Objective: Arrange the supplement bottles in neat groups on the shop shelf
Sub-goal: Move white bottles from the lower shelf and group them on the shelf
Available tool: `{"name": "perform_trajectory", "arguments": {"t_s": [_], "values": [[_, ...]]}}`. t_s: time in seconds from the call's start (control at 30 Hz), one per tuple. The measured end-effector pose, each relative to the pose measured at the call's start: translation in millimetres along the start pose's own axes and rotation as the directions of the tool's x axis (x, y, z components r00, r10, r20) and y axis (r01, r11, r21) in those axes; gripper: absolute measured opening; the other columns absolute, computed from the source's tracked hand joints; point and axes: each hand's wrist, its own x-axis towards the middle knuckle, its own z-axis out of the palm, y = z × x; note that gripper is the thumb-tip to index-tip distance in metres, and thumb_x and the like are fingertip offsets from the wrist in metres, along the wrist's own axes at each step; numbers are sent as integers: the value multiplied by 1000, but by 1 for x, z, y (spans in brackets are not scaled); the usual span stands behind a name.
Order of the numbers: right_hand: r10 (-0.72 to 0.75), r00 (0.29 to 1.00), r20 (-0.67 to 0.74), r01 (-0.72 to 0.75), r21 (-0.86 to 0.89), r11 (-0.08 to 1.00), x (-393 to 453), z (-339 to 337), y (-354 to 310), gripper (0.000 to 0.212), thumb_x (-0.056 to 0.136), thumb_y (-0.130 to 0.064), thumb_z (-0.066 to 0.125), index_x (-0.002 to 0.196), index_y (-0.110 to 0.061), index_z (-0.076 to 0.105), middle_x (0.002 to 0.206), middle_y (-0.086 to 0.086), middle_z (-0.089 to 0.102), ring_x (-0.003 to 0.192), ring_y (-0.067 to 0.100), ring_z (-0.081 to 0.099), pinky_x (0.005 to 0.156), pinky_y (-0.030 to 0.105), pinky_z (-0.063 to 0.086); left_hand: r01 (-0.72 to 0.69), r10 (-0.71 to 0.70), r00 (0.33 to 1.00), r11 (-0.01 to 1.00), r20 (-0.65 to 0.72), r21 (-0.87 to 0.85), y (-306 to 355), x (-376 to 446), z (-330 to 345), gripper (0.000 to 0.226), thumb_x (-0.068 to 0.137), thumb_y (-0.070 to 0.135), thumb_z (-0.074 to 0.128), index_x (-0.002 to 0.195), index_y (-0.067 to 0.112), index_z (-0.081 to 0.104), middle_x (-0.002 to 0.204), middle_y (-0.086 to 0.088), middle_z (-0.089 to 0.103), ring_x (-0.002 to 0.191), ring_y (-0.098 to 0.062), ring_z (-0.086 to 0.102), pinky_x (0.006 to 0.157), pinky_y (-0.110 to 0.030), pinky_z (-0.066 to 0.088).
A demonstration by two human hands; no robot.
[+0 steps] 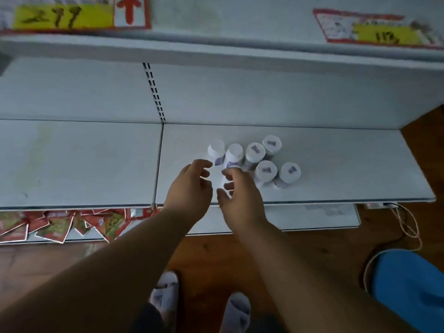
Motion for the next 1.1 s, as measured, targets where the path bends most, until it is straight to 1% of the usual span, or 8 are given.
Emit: {"name": "perform_trajectory", "arguments": {"t_s": [0.2,0.33,0.43,0.53,0.6,0.77,0.9,1.1], "values": [[-16,998,-60,12,-76,997,43,34,15,39,97,-20,59,134,-26,49,137,-4,57,122,17,58,106,28,42,-30,33,999,986,-15,162,-22,70,26,60,96,15,57,147,32,33,148,-6,42,127,-26,52,104,-39,47],[-53,994,-97,44,-98,994,53,31,18,34,98,-22,57,131,-23,51,132,-4,60,120,17,59,105,24,40,-117,107,993,940,48,321,-20,109,35,64,94,23,61,148,40,31,154,-7,35,133,-30,46,105,-43,46],[-38,992,-116,34,-31,999,57,33,19,30,98,-17,55,128,-20,53,127,-1,62,118,16,59,103,22,41,-148,119,987,940,110,307,-21,123,42,54,89,23,64,138,37,47,142,-2,47,122,-26,53,95,-36,49],[-17,992,-125,19,20,1000,57,36,20,27,97,-14,57,124,-20,55,123,-1,63,113,16,60,97,18,42,-120,110,993,957,52,265,-20,125,40,41,89,18,62,128,30,53,124,-2,58,100,-25,59,77,-30,45],[-11,992,-127,14,25,1000,54,34,19,27,96,-13,58,122,-20,55,122,-1,62,111,16,60,93,15,41,-81,84,996,969,-2,234,-23,116,31,38,92,16,59,127,29,53,123,-2,59,96,-23,57,75,-29,42],[-1,998,-58,6,78,997,31,14,-8,34,97,-19,59,130,-20,51,131,0,56,114,16,58,87,19,44,97,-101,994,989,-35,-107,-18,59,-26,33,101,14,47,124,34,60,117,0,61,96,-21,62,69,-23,49],[20,988,152,-60,264,963,-17,-21,-53,31,97,-28,59,127,-29,51,128,-7,59,110,13,59,83,23,49,290,-263,956,799,128,-526,23,-13,-79,29,101,3,47,113,22,65,101,-4,70,85,-17,72,71,-23,57],[39,971,236,-147,458,877,-108,-110,-99,25,90,-30,69,111,-38,57,114,-8,67,99,13,67,82,41,60,312,-208,950,695,235,-648,105,-113,-143,20,101,8,51,111,17,66,97,-12,71,87,-25,69,74,-32,55]]}}
